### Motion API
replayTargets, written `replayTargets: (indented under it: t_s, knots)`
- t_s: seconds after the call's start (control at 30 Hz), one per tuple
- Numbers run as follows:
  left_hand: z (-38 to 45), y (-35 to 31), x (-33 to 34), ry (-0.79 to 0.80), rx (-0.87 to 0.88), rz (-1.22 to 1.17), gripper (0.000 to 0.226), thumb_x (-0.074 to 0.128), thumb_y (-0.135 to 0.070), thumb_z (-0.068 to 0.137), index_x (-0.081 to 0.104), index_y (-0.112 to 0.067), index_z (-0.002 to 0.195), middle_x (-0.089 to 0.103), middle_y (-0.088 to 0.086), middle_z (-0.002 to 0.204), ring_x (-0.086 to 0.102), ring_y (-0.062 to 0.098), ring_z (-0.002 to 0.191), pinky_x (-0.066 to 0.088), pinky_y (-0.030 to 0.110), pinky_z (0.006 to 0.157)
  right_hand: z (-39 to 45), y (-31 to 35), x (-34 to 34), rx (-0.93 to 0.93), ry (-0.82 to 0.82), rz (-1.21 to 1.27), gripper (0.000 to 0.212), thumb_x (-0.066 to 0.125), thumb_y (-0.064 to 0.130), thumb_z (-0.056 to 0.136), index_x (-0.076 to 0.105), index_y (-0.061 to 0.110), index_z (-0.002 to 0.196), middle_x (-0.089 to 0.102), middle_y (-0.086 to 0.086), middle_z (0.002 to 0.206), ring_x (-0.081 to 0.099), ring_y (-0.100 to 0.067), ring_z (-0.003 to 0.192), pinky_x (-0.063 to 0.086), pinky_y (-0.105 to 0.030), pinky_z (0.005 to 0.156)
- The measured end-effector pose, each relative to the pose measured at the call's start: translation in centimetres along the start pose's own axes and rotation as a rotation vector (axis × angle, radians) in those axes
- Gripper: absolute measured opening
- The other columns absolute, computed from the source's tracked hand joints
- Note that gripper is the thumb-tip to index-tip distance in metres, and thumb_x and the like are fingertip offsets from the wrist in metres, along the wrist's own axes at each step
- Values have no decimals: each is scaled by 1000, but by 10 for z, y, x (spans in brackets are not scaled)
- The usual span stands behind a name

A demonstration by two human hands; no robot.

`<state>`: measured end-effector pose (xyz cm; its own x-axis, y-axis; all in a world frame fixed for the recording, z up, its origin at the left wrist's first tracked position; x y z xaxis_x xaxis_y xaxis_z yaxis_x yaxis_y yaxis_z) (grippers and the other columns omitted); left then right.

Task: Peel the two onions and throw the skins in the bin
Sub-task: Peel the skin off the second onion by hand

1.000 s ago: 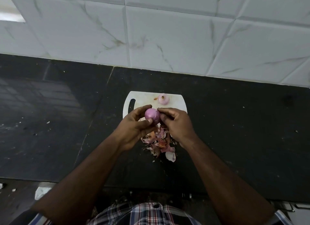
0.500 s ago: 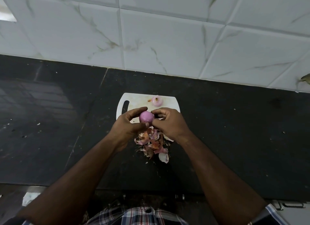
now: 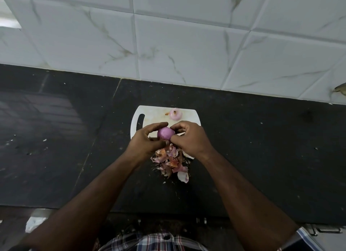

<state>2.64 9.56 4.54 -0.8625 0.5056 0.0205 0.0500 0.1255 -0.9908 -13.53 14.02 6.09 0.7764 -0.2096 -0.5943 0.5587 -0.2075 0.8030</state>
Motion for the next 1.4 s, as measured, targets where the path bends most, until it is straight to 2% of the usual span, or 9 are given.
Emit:
replayTargets:
  t_s: [0.1,0.27,0.4,0.53,0.7,0.8,0.97,1.13,1.4]
  knots:
    - [-2,-2,1,0,10,25,59,76,14,77,65,-15,128,72,-30,97,74,9,80,59,24,78,0,1,1,-14,-15,-22,23,75,22,75,74,21,98,73,11,93,67,-2,91,54,-23,81]
    - [-3,-1,-3,-16,11,8,60,78,12,75,66,-18,126,72,-11,114,75,16,87,60,31,83,0,3,2,-21,5,-17,24,74,22,77,73,20,100,73,11,94,66,-4,92,52,-18,78]
    - [-5,-3,-5,9,9,-27,60,76,14,76,66,-17,126,70,-7,116,75,16,88,59,24,79,1,-7,2,104,98,227,38,73,34,68,74,18,102,76,0,92,75,-18,85,62,-43,79]
    - [-6,-2,-3,31,11,-15,60,75,17,75,67,-14,125,70,-11,114,74,11,84,58,22,76,2,-9,0,91,75,214,22,76,21,72,76,20,94,76,-1,91,75,-21,81,63,-49,74]
    - [-4,-1,-2,42,59,46,60,77,16,73,68,-17,121,67,-5,122,73,11,91,57,22,77,2,-6,-2,91,54,126,19,78,19,70,75,24,88,75,5,87,72,-11,78,61,-36,69]
    - [-3,0,-2,40,95,63,59,79,15,71,70,-24,114,66,-6,123,71,13,100,56,22,78,1,-5,-3,89,57,130,21,79,19,71,73,23,90,75,4,88,67,-6,68,48,-24,58]
    - [-4,2,-3,41,111,49,59,79,15,70,70,-27,111,67,-13,117,70,14,104,58,24,80,-1,-5,-2,83,54,134,22,79,16,73,73,21,94,73,6,91,69,-9,78,54,-26,64]
    - [0,5,-5,66,106,35,59,78,17,71,69,-23,113,66,-4,124,70,17,107,57,24,81,-4,-4,-8,250,179,549,20,61,-5,88,66,2,105,71,-17,95,74,-24,78,60,-28,64]
    - [5,11,-2,115,177,137,64,80,12,65,73,-37,107,65,0,120,65,21,114,56,42,94,-3,-3,-7,184,167,360,29,67,-6,80,66,4,107,72,-18,101,68,-19,68,48,-17,46]
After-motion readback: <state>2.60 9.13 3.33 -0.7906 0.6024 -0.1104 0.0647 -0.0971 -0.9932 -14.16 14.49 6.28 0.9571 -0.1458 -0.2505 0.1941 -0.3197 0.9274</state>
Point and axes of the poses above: each hand's wrist, its own z-axis towards the middle knuckle, its own x-axis out of the palm, y = z × x, the point moved 2 cm from there along z, towards the middle knuckle
